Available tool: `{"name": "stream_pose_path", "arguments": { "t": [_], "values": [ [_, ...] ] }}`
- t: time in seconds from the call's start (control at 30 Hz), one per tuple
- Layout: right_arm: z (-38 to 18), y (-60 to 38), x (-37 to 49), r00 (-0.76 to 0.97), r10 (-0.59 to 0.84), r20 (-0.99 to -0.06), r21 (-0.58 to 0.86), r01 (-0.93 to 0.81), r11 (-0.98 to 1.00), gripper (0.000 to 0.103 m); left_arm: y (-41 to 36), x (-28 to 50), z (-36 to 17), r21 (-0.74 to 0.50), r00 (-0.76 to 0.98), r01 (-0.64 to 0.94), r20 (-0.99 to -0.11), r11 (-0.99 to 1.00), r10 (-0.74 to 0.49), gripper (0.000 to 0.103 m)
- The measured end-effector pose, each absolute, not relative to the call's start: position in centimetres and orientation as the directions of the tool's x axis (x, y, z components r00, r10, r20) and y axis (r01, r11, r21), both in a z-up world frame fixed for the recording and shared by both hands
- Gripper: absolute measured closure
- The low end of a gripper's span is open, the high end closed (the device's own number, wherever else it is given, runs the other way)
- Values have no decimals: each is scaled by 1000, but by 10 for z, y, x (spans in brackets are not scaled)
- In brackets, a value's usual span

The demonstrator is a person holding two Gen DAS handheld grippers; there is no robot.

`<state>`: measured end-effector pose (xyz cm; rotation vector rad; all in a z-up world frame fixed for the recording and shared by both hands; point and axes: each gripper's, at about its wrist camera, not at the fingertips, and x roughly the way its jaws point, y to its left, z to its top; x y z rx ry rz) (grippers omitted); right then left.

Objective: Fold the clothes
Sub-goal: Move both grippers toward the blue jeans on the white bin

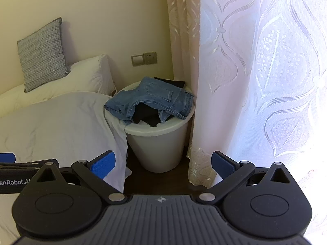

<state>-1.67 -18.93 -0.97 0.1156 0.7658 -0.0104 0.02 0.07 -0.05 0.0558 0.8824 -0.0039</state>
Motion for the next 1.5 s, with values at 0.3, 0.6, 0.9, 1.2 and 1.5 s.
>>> {"name": "stream_pose_path", "arguments": {
  "t": [0.3,0.6,0.9,1.2,1.5],
  "values": [
    [-8,-189,-13,721,35,-692,100,48,994,0,5,3,-4,47,626,15,-779,999,27,1],
    [-14,-183,-4,723,30,-690,94,48,994,0,9,6,-13,52,634,13,-773,999,32,1],
    [-13,-181,3,727,29,-686,98,54,994,0,18,16,-10,48,637,14,-771,999,28,1],
    [-16,-175,12,726,21,-687,101,68,993,0,29,29,-15,38,624,15,-781,999,21,1],
    [-22,-172,27,719,9,-695,106,89,990,0,45,46,-20,19,601,10,-799,1000,10,1]
  ]
}}
